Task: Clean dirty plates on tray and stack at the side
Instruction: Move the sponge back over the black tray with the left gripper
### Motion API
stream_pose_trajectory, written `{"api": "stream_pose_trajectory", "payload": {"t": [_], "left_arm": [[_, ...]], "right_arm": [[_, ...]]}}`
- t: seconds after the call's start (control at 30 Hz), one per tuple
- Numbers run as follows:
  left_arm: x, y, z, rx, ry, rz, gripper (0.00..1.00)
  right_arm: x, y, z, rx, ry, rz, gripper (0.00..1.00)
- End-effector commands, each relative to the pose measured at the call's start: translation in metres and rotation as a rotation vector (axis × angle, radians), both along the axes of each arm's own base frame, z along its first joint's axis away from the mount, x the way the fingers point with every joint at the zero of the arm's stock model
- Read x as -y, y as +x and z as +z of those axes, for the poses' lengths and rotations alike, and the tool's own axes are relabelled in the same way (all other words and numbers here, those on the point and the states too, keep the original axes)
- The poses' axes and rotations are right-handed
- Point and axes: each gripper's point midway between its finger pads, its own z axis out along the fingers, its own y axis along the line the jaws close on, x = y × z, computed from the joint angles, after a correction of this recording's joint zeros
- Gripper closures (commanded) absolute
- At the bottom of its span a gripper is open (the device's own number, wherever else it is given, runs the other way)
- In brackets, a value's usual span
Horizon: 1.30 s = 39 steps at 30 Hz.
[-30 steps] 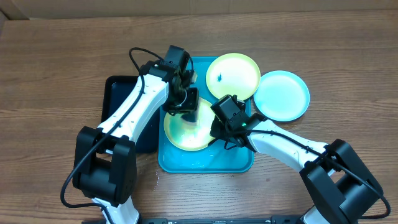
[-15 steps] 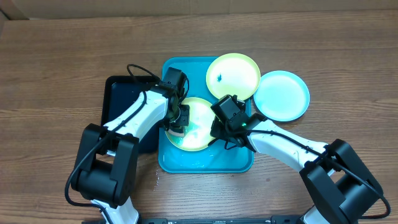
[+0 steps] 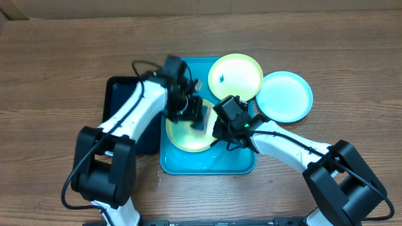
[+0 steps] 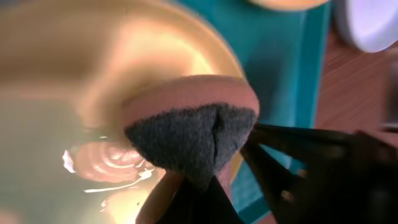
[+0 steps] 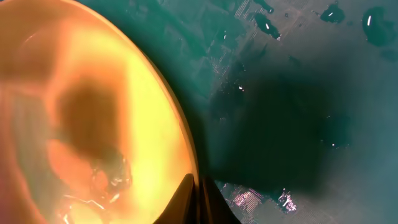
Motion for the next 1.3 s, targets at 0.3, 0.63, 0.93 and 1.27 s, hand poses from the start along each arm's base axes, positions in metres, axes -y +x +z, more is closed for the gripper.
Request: {"api": "stream_pose_trajectory", "payload": {"t": [0.3,0.63,0.93,1.27], "left_arm": [[-0.158,0.032,0.054,0.124,0.478,0.255,0.96],[-0.2,0.013,0.005,0.073,0.653,0.317,0.96],[-0.209,0.01,-0.011,0.064,0.632,0.37,0.67],[-0.192,0.034,0.075,0.144,0.456,0.407,0.44]], "right_arm": [[-0.003,0.001,0.0,0.002,0.007,0.009,0.96],[-0.003,0.001,0.0,0.002,0.006,0.009,0.96],[-0.003,0.001,0.0,0.003,0.007,0.008,0.96],[-0.003,0.001,0.0,0.004,0.005,0.007,0.71]]}}
